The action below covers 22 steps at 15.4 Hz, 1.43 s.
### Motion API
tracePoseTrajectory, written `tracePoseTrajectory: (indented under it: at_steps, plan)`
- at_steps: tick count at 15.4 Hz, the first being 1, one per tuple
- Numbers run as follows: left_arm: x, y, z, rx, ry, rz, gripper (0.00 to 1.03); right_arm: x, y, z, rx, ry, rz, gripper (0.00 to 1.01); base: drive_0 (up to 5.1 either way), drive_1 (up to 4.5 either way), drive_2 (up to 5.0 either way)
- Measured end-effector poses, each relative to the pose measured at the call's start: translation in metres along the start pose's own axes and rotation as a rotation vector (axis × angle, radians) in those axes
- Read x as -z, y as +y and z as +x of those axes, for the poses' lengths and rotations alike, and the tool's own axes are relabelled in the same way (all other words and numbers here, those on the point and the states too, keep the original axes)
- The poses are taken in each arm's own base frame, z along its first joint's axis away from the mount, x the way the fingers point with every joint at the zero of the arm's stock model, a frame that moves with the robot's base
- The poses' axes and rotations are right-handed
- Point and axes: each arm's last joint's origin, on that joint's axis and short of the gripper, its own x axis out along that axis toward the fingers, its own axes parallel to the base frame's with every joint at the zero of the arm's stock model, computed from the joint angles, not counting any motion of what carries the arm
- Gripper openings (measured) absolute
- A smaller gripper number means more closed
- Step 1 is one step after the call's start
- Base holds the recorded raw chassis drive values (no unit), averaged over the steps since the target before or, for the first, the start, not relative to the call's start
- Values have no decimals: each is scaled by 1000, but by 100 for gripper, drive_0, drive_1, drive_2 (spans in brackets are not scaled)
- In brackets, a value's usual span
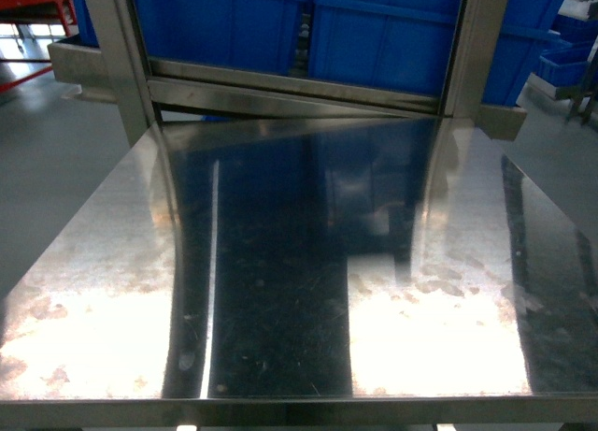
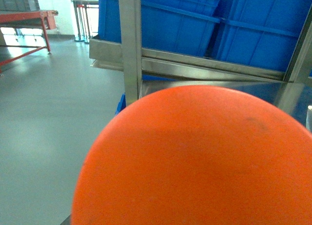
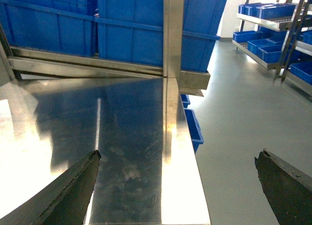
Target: Pick capacitor and pack into box
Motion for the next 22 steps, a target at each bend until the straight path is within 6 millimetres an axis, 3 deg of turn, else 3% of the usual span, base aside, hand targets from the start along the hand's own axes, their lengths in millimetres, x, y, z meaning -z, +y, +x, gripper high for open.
tracePoseTrajectory:
  at_steps: [22]
  plan:
    - [0, 0, 0, 0, 3, 3, 43, 0, 0, 0, 0, 2, 0, 98, 0, 0, 0]
